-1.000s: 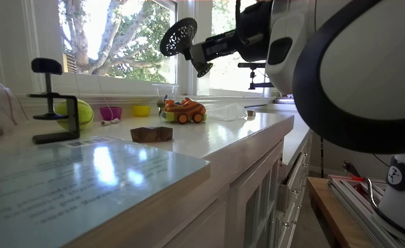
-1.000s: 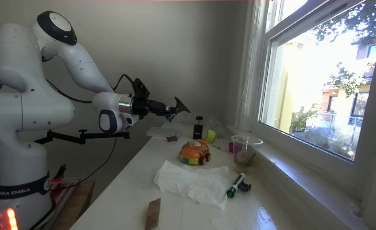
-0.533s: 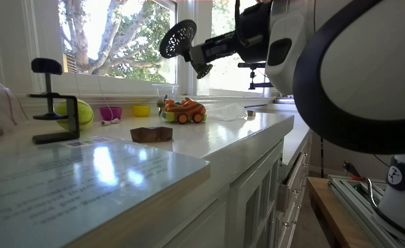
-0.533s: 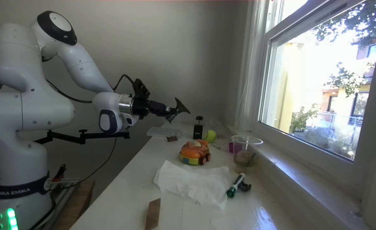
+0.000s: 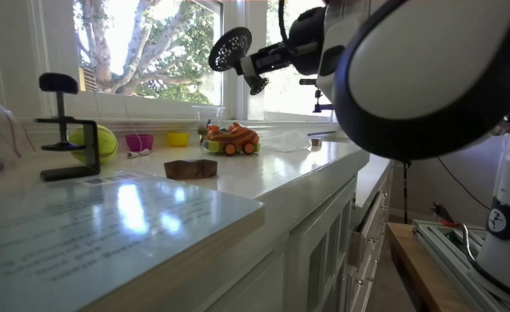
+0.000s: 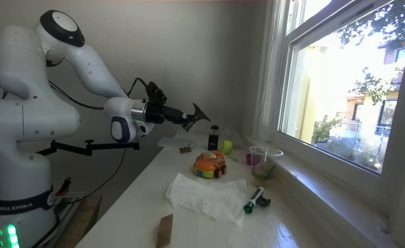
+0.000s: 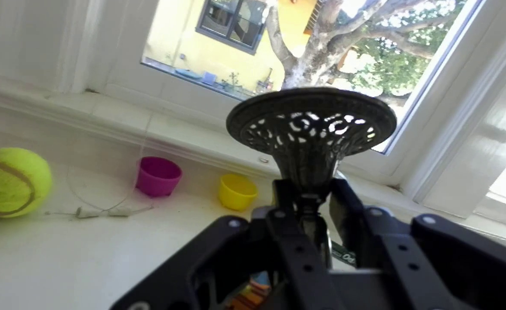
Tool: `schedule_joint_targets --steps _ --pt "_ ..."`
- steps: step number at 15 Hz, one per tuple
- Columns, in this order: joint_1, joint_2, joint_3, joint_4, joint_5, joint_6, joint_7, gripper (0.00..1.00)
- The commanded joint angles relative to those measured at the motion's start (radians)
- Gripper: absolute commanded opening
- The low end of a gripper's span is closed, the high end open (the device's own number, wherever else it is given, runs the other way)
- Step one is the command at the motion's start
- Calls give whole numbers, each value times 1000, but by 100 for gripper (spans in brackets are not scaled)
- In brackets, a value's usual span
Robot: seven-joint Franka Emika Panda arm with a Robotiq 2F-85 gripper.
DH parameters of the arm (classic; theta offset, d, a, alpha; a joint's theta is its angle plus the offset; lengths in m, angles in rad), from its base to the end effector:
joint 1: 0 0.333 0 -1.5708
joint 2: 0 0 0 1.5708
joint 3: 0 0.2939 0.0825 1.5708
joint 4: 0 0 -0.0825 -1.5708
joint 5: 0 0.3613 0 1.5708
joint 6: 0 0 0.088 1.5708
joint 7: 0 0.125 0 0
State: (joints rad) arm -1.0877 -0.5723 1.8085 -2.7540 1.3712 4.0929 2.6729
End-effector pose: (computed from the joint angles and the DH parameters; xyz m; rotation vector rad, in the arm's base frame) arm 0.3368 0.1115 0.3716 0.1084 1.6381 -0.6849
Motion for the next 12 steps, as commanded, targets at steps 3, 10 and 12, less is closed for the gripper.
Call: schedule_joint_targets --steps 3,10,12 --pt "-76 22 -162 0 -80 -17 -28 7" --pt "-120 163 -251 5 -248 -28 -46 7" --pt "-116 198 -263 4 -277 -31 -55 7"
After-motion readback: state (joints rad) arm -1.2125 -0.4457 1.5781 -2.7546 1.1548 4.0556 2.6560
